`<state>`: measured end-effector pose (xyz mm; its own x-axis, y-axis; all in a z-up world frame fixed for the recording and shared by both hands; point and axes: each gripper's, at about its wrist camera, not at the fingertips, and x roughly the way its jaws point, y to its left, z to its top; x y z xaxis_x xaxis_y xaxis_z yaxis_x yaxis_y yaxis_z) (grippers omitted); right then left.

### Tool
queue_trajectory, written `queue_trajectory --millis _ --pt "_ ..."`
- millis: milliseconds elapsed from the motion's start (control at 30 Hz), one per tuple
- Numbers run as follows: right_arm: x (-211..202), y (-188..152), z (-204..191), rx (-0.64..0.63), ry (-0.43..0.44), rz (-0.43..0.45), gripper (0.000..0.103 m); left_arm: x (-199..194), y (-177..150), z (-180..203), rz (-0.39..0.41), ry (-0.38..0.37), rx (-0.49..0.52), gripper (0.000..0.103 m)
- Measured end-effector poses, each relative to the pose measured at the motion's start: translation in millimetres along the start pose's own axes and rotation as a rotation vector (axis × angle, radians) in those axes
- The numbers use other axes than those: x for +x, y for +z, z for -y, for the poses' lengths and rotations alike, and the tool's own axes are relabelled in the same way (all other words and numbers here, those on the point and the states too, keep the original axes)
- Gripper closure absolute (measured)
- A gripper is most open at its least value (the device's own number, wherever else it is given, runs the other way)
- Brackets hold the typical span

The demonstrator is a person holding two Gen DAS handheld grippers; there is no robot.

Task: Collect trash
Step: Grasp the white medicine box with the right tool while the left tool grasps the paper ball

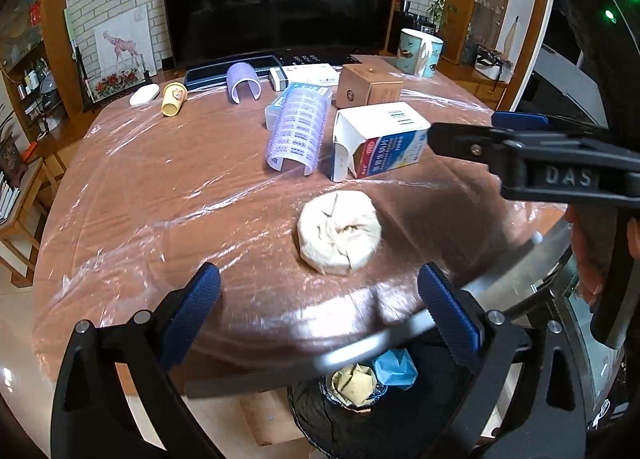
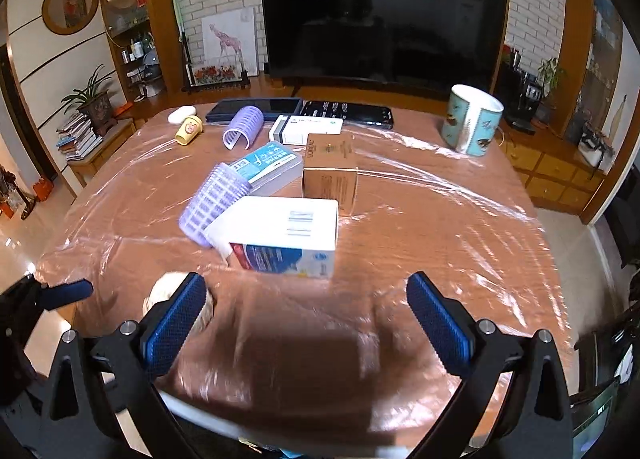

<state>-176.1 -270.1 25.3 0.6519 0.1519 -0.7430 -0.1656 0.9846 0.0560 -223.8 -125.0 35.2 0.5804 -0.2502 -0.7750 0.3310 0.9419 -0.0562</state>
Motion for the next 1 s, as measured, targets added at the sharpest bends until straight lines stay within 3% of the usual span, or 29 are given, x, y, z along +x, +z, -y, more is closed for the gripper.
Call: queue_trajectory --millis 1000 --pt "58.2 23.4 -12.5 -0.001 0.008 -0.081 0.004 36.2 12.2 -0.4 -0.040 0.027 0.059 0.003"
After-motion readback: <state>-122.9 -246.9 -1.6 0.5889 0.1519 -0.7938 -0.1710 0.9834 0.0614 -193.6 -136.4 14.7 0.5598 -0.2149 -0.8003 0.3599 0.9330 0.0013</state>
